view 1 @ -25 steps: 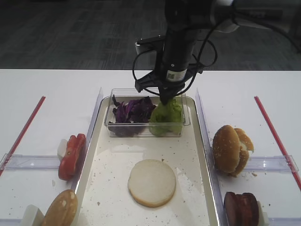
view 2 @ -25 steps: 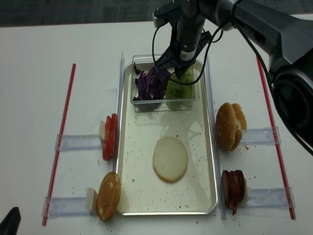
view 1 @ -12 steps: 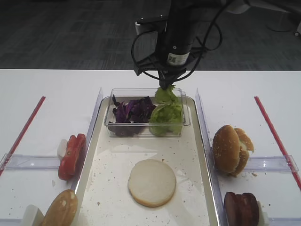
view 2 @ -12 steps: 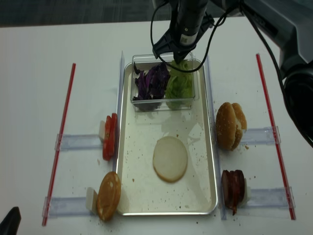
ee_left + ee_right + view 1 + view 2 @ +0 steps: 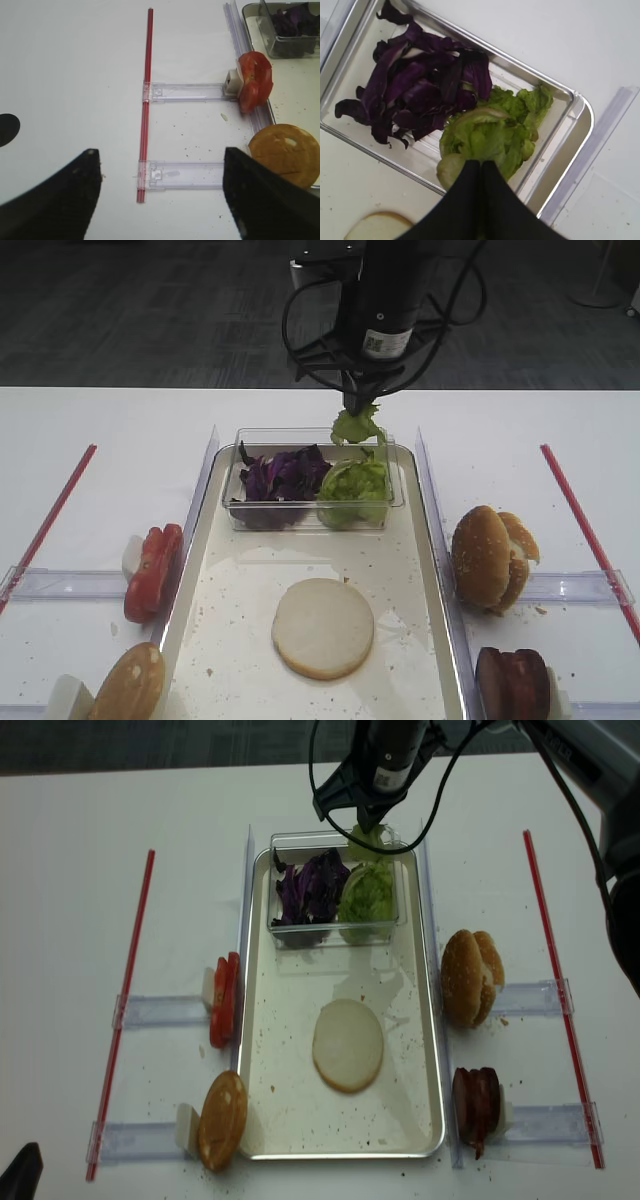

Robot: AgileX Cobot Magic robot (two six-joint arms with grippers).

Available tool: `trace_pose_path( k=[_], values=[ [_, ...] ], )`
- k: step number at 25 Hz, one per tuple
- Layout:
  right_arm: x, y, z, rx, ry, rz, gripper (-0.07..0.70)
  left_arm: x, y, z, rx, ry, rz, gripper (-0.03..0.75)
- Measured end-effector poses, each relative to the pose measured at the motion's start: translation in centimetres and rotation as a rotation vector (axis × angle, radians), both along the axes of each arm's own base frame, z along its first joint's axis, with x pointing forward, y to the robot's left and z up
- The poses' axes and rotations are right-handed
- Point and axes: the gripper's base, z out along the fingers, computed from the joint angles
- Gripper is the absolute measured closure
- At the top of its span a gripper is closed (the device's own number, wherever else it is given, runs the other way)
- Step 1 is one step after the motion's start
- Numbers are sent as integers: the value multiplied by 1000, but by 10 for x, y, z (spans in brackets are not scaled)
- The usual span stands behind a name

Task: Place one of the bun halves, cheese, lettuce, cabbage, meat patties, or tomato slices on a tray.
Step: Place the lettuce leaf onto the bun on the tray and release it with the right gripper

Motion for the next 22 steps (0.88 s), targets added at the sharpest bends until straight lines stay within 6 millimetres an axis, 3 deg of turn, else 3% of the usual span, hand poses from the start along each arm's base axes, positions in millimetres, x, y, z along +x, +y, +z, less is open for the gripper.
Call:
trace_pose_path(
  k=[10,16,22],
  values=[
    [-11,2,8,-28,23,20,586,0,0,0,0,0,0,242],
    [-43,-1,14,-53,26,50,586,0,0,0,0,0,0,242],
    [-85,-27,-13,-71,55,34,586,0,0,0,0,0,0,242]
  ],
)
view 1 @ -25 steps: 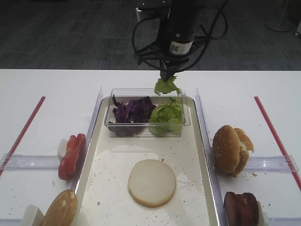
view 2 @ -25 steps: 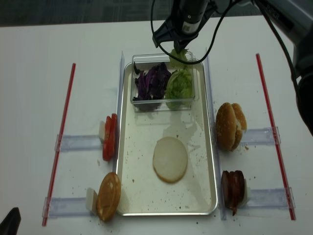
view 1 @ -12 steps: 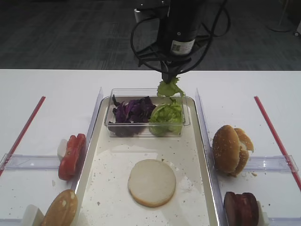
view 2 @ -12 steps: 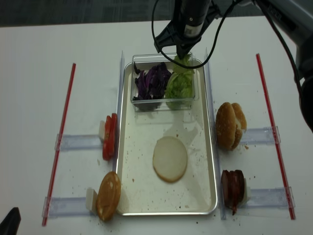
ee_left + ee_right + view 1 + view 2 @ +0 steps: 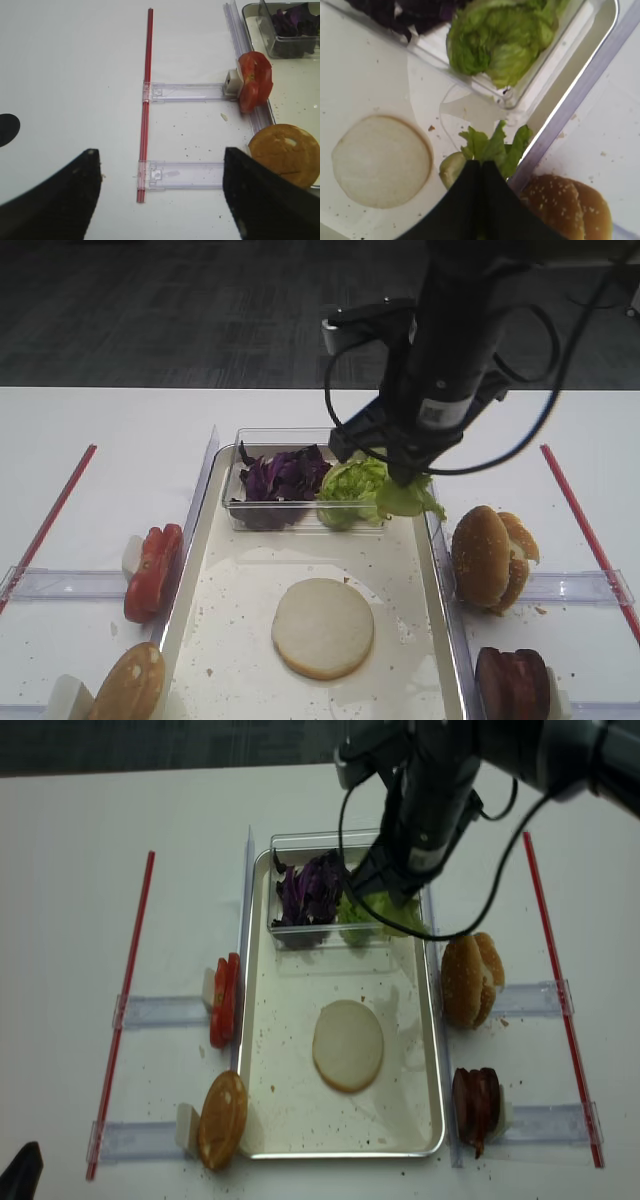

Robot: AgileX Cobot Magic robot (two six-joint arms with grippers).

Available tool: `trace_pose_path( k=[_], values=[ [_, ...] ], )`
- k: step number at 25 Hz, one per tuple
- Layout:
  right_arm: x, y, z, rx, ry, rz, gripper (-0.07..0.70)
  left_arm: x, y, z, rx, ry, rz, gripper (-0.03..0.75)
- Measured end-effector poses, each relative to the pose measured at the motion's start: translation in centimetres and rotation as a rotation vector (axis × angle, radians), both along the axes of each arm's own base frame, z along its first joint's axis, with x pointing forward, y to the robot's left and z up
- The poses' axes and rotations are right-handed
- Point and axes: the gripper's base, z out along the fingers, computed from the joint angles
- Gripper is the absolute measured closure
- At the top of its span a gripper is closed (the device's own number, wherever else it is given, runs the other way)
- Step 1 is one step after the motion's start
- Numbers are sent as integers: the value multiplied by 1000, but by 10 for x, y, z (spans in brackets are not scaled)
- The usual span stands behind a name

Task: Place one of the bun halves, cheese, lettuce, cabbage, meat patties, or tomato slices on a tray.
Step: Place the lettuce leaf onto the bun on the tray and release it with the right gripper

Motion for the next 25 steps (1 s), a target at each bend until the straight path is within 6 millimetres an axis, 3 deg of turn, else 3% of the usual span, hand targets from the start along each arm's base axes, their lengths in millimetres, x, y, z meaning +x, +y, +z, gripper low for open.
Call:
trace_pose_path(
  k=[5,15,19,25],
  values=[
    [-26,-16,-13,1,-1,-12,586,0,0,0,0,0,0,242],
    [-28,-15,-16,27,-8,6,586,0,0,0,0,0,0,242],
    [-34,-4,-16,46,-6,60,586,0,0,0,0,0,0,242],
    [-57,32,-16,75,-29,186,586,0,0,0,0,0,0,242]
  ],
)
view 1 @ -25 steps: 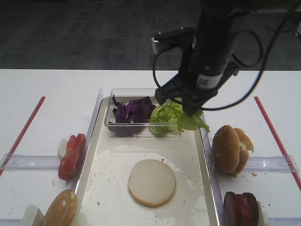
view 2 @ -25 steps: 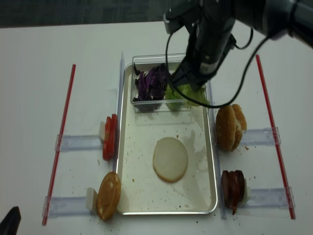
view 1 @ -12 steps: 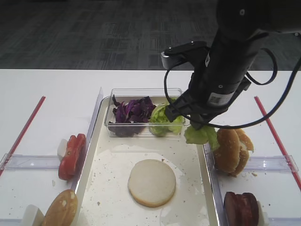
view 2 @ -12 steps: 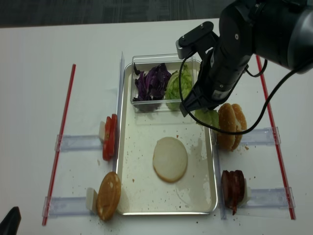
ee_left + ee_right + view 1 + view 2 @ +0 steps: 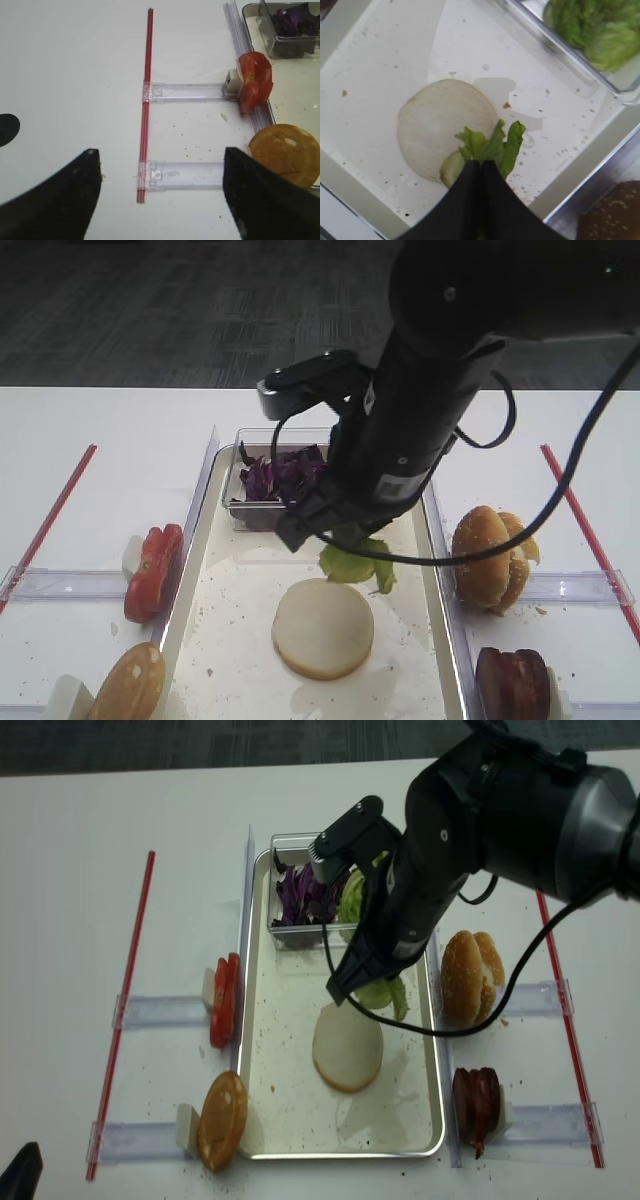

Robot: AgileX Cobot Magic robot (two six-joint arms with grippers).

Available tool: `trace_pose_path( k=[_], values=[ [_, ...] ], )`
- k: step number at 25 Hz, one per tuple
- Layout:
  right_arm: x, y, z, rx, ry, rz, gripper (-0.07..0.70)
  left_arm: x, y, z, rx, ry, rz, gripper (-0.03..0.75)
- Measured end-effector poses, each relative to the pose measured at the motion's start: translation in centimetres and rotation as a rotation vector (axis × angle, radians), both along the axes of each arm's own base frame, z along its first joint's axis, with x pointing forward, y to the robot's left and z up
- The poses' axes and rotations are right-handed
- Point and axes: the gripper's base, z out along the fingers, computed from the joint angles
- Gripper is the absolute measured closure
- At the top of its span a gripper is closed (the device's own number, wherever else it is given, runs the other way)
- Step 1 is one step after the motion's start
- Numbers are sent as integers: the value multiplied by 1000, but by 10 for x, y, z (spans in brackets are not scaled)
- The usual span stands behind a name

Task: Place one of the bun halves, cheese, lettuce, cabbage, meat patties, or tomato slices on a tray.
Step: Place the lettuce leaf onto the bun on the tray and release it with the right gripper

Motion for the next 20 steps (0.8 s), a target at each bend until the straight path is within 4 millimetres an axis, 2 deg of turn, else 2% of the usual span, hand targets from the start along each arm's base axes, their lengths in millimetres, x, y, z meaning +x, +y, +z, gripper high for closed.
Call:
trace_pose_path(
  k=[5,20],
  values=[
    [-9,16,-8,1,19,44,586,0,0,0,0,0,0,242],
    [-10,21,-10,37,24,87,586,0,0,0,0,1,0,242]
  ],
)
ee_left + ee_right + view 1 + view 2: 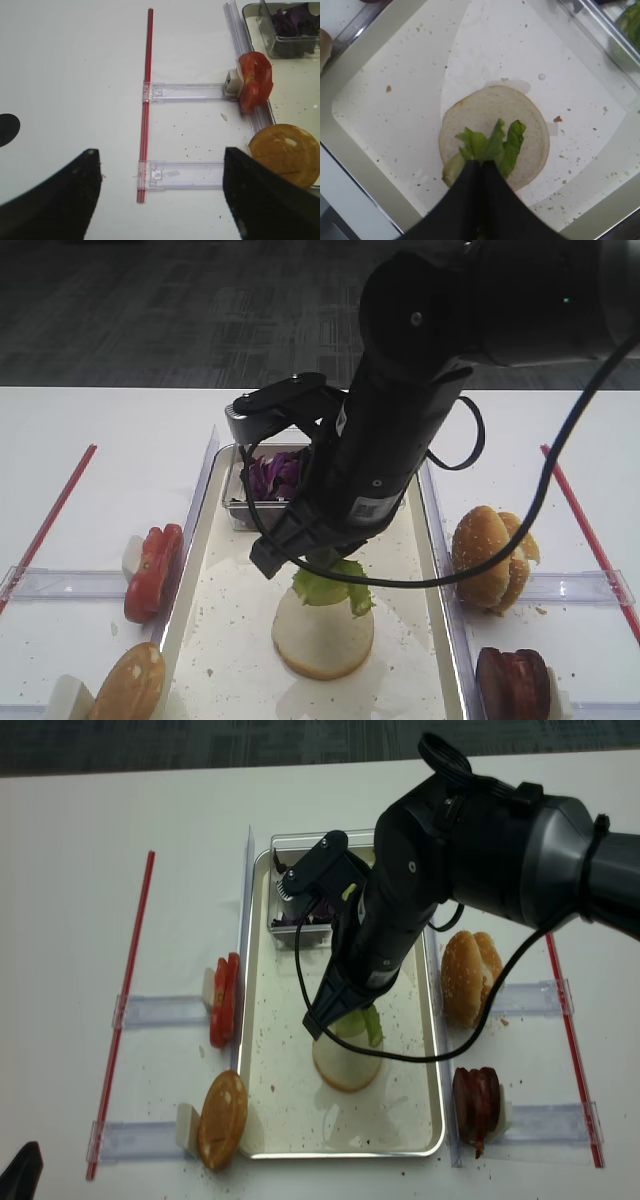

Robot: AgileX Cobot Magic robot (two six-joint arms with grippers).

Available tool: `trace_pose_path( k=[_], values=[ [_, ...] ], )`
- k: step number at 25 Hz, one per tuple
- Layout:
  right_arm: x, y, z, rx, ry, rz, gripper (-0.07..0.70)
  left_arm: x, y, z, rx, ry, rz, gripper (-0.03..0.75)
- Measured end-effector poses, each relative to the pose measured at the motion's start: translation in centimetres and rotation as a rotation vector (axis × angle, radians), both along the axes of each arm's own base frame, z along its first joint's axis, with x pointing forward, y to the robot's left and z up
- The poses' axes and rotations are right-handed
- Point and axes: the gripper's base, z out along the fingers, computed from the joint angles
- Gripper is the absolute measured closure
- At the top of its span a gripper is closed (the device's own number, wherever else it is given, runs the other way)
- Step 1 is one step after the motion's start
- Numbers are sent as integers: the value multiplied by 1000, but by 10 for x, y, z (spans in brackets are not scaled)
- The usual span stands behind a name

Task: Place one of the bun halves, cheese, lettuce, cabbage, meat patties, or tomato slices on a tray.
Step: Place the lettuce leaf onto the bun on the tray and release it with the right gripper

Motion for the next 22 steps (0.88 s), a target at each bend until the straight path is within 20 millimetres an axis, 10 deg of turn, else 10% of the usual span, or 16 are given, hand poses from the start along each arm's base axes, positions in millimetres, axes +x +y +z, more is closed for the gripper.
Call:
trace_pose_path(
  k=[9,15,22],
  values=[
    [0,3,-3,12,-5,51,548,0,0,0,0,0,0,242],
    [0,4,-3,24,-9,65,55,0,0,0,0,0,0,242],
    [2,3,-3,15,-21,43,-57,0,0,0,0,0,0,242]
  ],
)
